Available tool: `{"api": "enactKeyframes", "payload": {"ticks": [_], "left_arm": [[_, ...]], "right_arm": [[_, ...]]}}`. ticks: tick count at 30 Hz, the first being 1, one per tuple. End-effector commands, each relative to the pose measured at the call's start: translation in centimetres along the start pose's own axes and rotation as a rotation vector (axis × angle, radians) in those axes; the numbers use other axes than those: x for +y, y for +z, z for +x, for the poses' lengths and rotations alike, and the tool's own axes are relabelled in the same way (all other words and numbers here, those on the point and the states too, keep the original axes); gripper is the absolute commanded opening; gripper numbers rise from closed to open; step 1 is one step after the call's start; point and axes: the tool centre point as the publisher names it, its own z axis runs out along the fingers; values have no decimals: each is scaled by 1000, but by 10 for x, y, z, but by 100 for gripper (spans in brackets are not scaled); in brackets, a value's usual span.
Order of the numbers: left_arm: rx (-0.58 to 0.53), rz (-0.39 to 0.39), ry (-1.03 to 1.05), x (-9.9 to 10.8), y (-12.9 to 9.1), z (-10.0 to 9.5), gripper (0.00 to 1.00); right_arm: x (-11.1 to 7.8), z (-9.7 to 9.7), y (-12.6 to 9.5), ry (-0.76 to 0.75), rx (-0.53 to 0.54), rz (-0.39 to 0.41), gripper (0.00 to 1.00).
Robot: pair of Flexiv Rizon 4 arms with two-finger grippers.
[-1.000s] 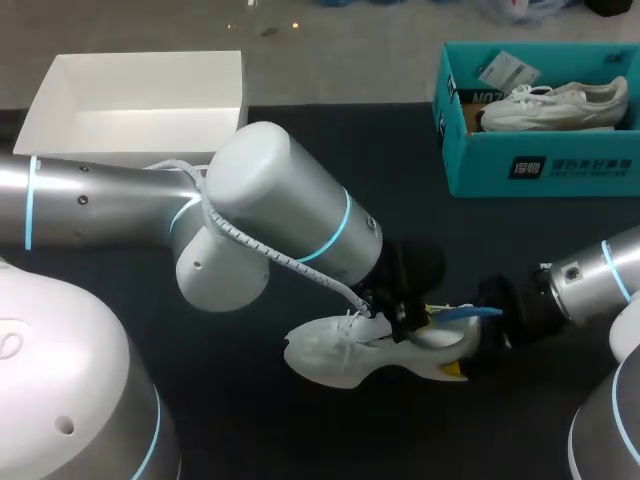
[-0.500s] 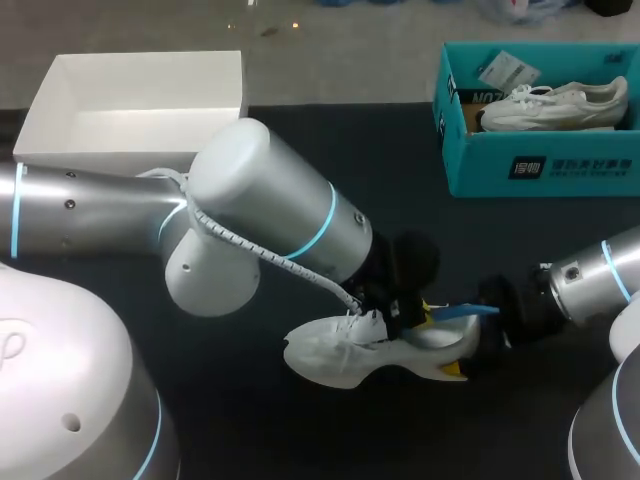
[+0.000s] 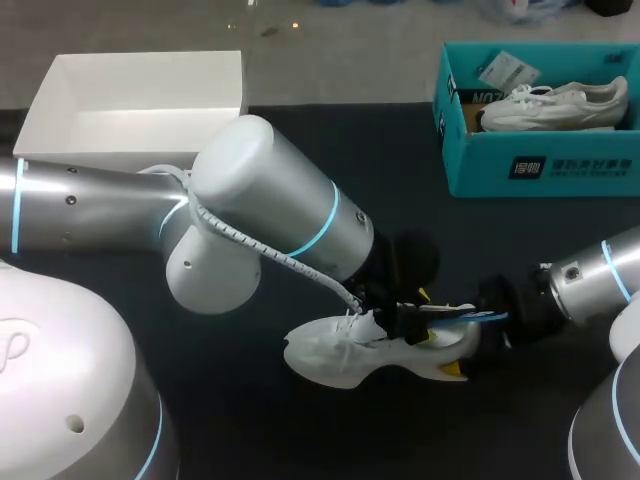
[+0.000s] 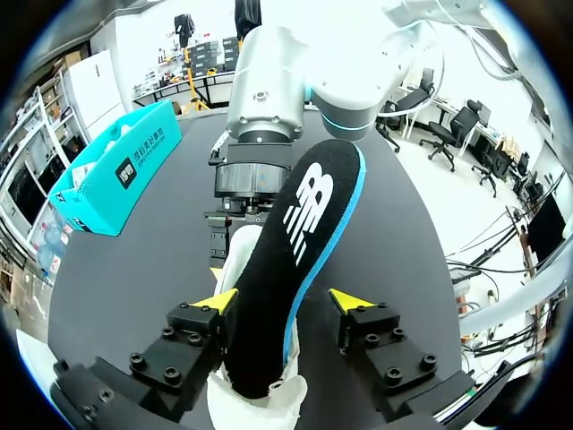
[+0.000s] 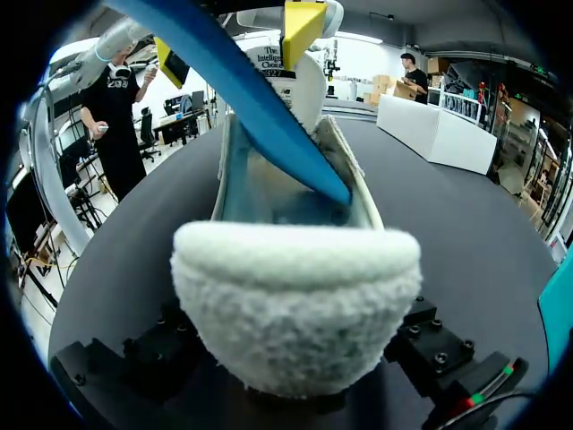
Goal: Take the shoe out of the shoebox, open the shoe tongue, remove and reinsert the insole, then place the shoe into the shoebox
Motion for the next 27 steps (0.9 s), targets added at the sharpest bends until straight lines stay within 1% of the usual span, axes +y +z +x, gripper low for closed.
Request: {"api": "enactKeyframes", "payload": {"ticks": [1,11,12,13,14,16,17,18,19,21,22,25,26,27], "left_arm": [[-1,-26,6,-2,1,1,100],[-8,-49,8,9,8,-3,100],[-7,-52,9,11,10,-4,99],[-5,-57,9,12,11,-4,96],[-3,-60,9,14,13,-5,87],[4,-64,9,16,15,-6,76],[6,-65,10,16,16,-6,58],[8,-67,9,17,16,-6,47],[12,-70,9,18,17,-6,41],[16,-81,7,20,18,-6,20],[18,-83,8,21,18,-6,16],[28,-101,5,24,22,-7,9],[33,-103,3,24,23,-8,0],[36,-103,0,24,24,-8,0]], "right_arm": [[-1,0,2,0,-2,5,0],[-1,0,2,0,-2,5,0],[-1,0,2,0,-2,5,0],[-1,0,2,0,-2,5,0],[-1,0,2,0,-2,5,0],[-1,0,2,0,-2,5,0],[-1,0,2,0,-2,5,0],[-1,0,2,0,-2,5,0],[-1,0,2,0,-2,5,0],[-1,0,2,0,-2,5,0],[-1,0,2,0,-2,5,0],[-1,0,2,0,-2,5,0],[-1,0,2,0,-2,5,0],[-1,0,2,0,-2,5,0]]}}
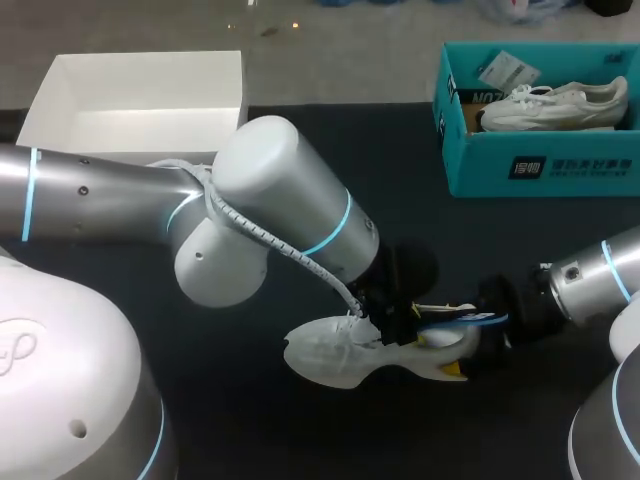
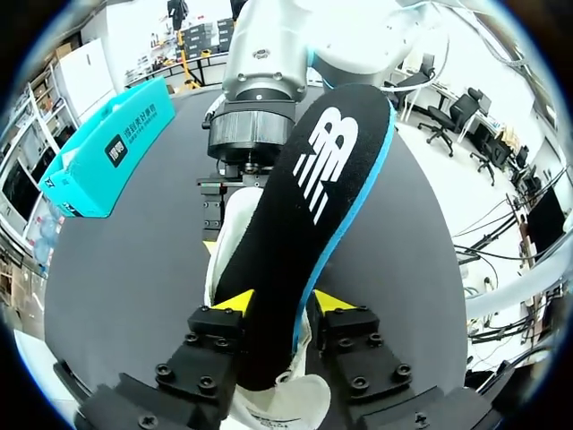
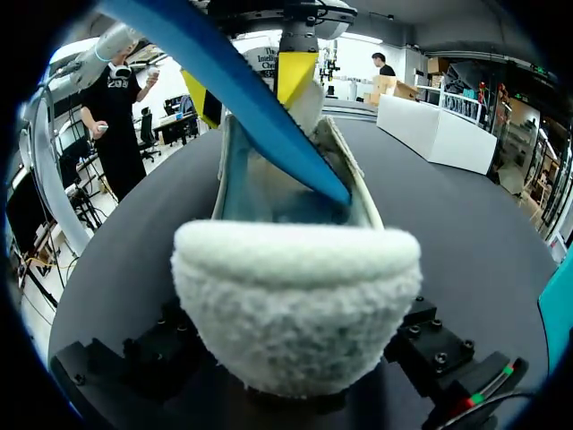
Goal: Take the shoe out of the shoebox, open the shoe tongue, remove and reinsert the insole, then place the shoe into the shoebox
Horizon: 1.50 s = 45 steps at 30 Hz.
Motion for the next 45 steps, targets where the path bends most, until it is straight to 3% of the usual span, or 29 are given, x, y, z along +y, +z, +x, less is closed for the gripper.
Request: {"api": "enactKeyframes", "payload": {"ticks": [1,8,14,24,32,35,45], "left_arm": [[13,-5,-4,-3,7,-3,0],[20,19,-14,-15,-2,5,0],[4,84,-43,-24,-28,10,0],[-85,239,-78,-49,-87,17,0],[-66,401,-75,-83,-120,16,0],[-29,382,-19,-105,-131,16,0],[-29,382,-19,-105,-131,16,0]], "right_arm": [[-1,0,2,0,-2,5,0],[-1,0,2,0,-2,5,0],[-1,0,2,0,-2,5,0],[-1,0,2,0,-2,5,0],[-1,0,2,0,-2,5,0],[-1,0,2,0,-2,5,0],[-1,0,2,0,-2,5,0]]}}
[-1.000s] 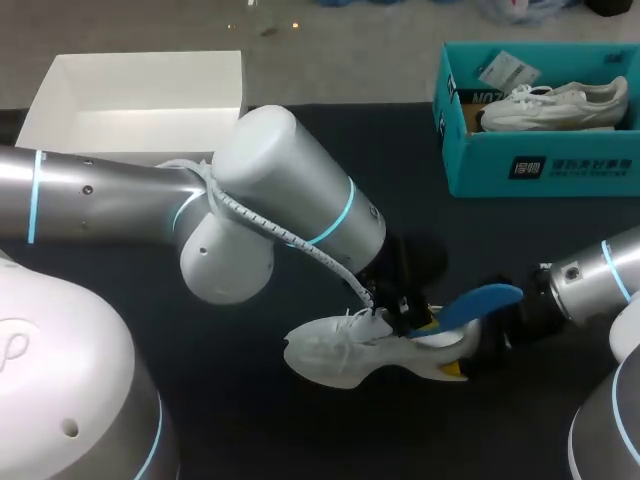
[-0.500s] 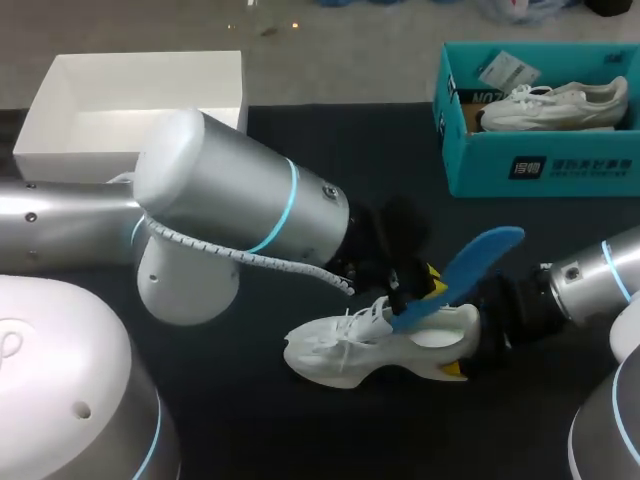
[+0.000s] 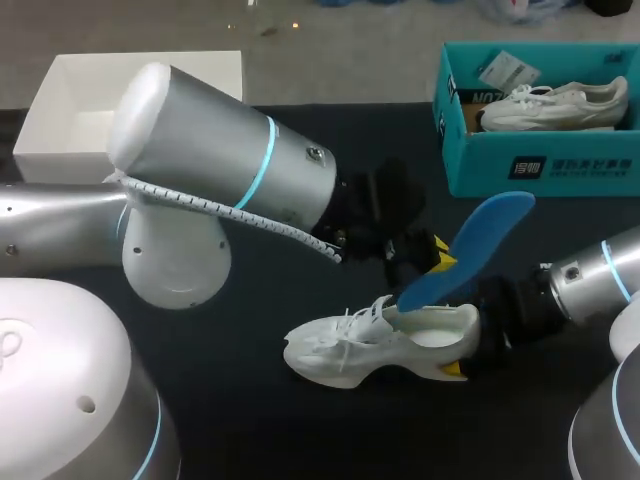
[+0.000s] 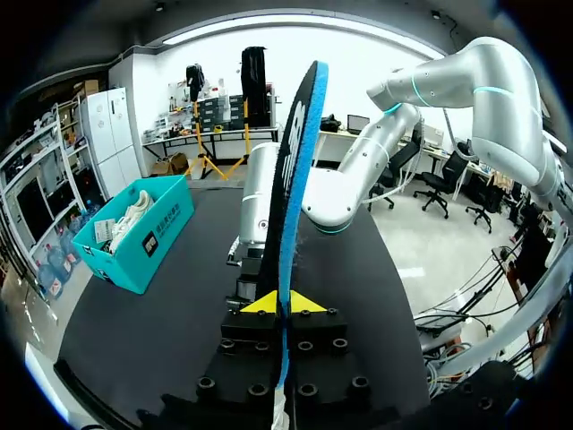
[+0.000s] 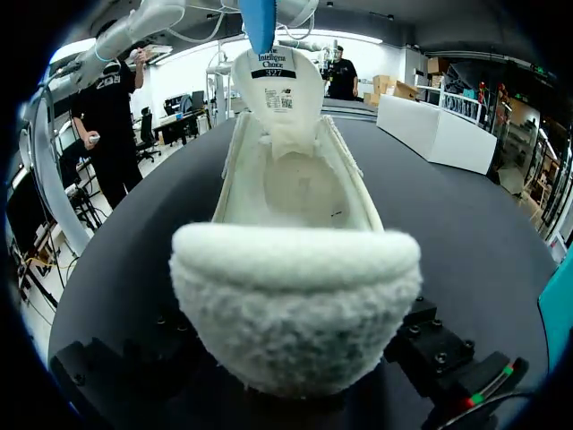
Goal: Take the shoe out of the shoebox, open the shoe tongue, remove and reinsert the insole, then place the shoe into the shoebox
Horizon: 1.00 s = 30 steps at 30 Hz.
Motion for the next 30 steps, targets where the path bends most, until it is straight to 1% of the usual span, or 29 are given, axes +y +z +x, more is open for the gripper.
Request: {"api": "enactKeyframes", "payload": {"ticks": [1,11,12,14,17,22,24,26,27,29,30], "left_arm": [[-4,-6,-1,-1,0,1,0],[-4,-6,-1,-1,0,1,0],[10,11,-35,-2,-1,2,0],[50,65,-107,-5,-6,6,0],[107,120,-190,-15,-16,13,0],[217,152,-284,-35,-35,28,0],[245,161,-312,-40,-43,35,0],[289,166,-333,-43,-52,41,0],[313,182,-343,-44,-57,43,0],[341,180,-342,-45,-66,48,0],[358,194,-345,-46,-70,50,0]], "right_arm": [[-1,0,2,0,-2,5,0],[-1,0,2,0,-2,5,0],[-1,0,2,0,-2,5,0],[-1,0,2,0,-2,5,0],[-1,0,2,0,-2,5,0],[-1,0,2,0,-2,5,0],[-1,0,2,0,-2,5,0],[-1,0,2,0,-2,5,0],[-1,0,2,0,-2,5,0],[-1,0,2,0,-2,5,0],[-1,0,2,0,-2,5,0]]}}
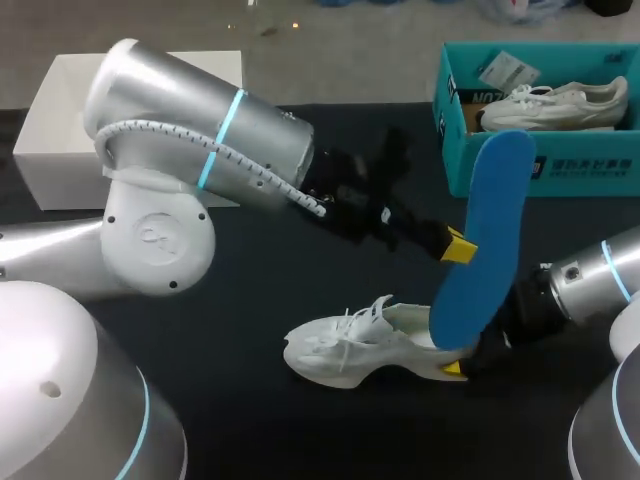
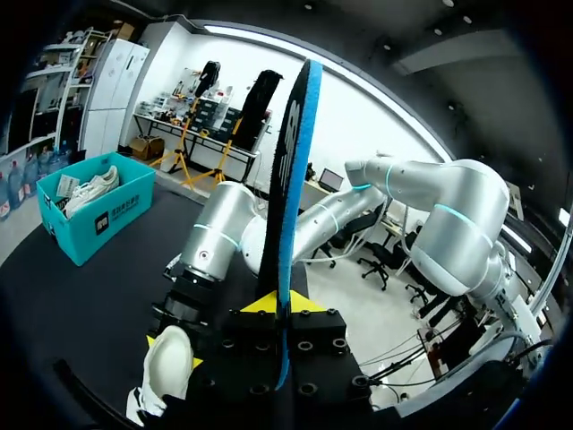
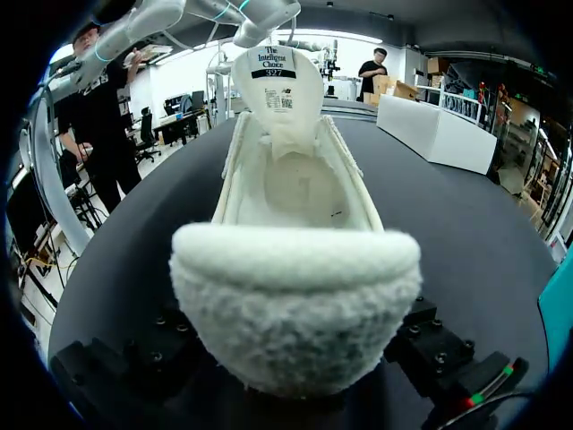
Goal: Take the shoe out of the shoebox, open the shoe tongue, remove and reinsert the insole, then place the shoe into the shoebox
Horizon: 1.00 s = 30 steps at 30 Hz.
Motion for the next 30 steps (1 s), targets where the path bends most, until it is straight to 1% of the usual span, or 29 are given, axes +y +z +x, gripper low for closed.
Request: {"api": "enactKeyframes", "payload": {"ticks": [1,5,8,13,14,16,23,26,30], "left_arm": [[100,16,0,5,-34,11,0],[217,-6,-38,6,-43,27,0],[259,6,-53,2,-52,34,0],[246,39,-55,-1,-74,42,0],[255,66,-52,-2,-81,45,0],[260,88,-53,-5,-87,51,0],[246,155,-79,-13,-97,69,0],[259,154,-78,-17,-100,78,0],[266,145,-82,-21,-104,85,0]], "right_arm": [[-1,0,2,0,-2,5,0],[-1,0,2,0,-2,5,0],[-1,0,2,0,-2,5,0],[-1,0,2,0,-2,5,0],[-1,0,2,0,-2,5,0],[-1,0,2,0,-2,5,0],[-1,0,2,0,-2,5,0],[-1,0,2,0,-2,5,0],[-1,0,2,0,-2,5,0]]}}
